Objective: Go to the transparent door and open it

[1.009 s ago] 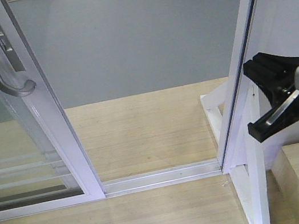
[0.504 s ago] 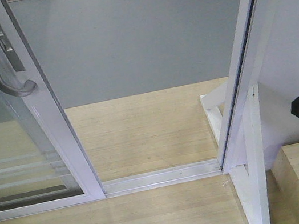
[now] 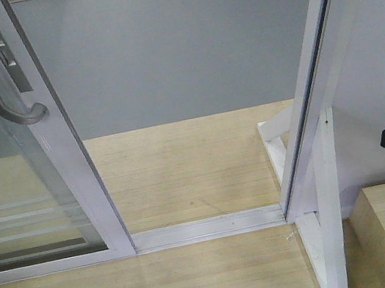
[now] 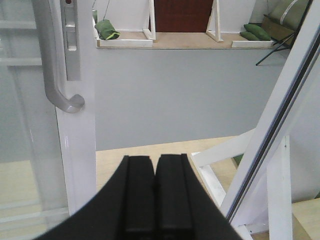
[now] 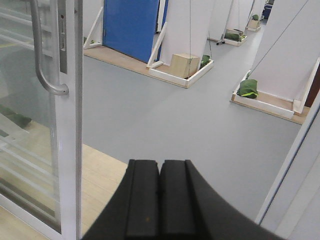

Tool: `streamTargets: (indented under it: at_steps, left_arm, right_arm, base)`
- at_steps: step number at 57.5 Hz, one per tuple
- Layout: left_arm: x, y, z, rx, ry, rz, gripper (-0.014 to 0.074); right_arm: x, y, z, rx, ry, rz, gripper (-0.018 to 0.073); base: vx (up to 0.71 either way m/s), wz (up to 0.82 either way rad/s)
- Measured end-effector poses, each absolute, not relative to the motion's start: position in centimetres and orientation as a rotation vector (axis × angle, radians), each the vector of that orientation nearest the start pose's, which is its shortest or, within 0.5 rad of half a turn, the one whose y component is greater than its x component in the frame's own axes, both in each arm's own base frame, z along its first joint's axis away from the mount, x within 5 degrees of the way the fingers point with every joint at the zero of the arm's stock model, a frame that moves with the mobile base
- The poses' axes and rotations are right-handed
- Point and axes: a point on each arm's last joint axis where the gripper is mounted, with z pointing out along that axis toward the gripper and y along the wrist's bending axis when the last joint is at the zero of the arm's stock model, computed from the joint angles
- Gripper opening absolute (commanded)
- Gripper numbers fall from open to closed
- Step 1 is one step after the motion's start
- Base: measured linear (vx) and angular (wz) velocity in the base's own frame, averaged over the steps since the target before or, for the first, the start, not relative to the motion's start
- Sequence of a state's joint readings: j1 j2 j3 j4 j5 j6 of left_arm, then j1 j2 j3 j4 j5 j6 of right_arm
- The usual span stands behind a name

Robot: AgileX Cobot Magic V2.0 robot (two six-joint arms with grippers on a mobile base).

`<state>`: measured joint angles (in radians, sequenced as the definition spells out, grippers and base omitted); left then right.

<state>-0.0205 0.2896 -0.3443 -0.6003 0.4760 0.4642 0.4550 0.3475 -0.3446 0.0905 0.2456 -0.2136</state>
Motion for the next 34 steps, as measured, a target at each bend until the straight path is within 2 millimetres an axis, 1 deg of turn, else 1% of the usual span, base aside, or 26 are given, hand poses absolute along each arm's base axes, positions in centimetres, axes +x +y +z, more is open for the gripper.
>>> streamTargets:
  at_steps: [22,34]
  left_arm:
    - [7.0,-2.5,27.6,0.123,1.824,-0.312,0.0003]
    - [7.4,-1.4,28.3,0.040,1.735,-0.196,0.0003]
  right_arm:
    - [7.6,3.9,28.4,-0.513,1.661,0.262,-0.0004]
    - [7.6,3.9,28.4,-0.513,1.661,0.262,-0.0004]
  base:
    - [0.00,0.00]
    - [0.00,0.00]
